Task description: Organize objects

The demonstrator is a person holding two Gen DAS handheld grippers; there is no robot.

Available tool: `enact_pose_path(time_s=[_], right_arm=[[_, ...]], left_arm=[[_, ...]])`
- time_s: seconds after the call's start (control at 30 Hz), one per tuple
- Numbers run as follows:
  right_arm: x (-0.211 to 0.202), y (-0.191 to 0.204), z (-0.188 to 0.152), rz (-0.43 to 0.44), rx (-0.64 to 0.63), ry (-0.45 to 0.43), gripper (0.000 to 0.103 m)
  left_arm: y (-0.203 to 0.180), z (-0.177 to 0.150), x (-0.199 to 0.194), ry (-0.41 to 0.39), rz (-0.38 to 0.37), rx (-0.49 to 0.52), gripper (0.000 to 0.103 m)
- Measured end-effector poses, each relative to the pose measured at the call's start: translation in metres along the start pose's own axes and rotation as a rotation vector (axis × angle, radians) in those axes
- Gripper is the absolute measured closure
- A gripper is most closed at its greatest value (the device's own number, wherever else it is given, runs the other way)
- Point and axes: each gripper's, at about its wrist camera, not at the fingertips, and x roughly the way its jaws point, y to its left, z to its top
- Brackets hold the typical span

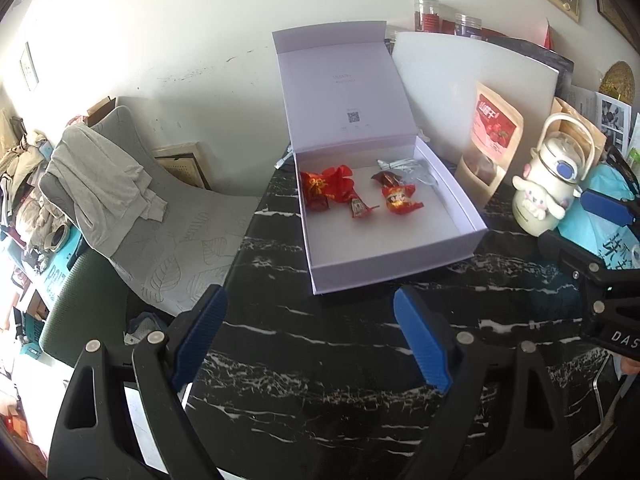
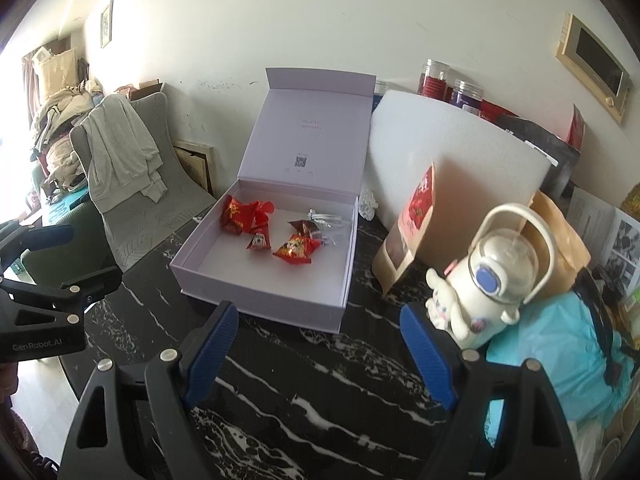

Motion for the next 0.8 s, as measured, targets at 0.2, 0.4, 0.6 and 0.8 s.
enact_pose_path(time_s=[0.2, 0.4, 0.6, 0.8], right_arm=[[0.0, 0.006, -0.023, 0.003, -0.004, 0.013, 0.019], [0.005, 0.012, -0.045, -0.004, -0.032, 0.032, 0.019], [0.002, 0.017, -0.057, 0.013, -0.045, 0.032, 0.019], [-0.001, 0.02, -0.06, 0.017, -0.058, 0.028, 0.019]], left_arm=[[-0.011, -0.022, -0.003, 0.004, -0.039, 0.012, 0.018], [-0.019, -0.042, -0.003, 0.01, -0.035, 0.028, 0.018], [-0.018, -0.054, -0.002, 0.021, -0.059, 0.019, 0.018], [-0.021, -0.059, -0.001, 0.03, -0.035, 0.025, 0.018]])
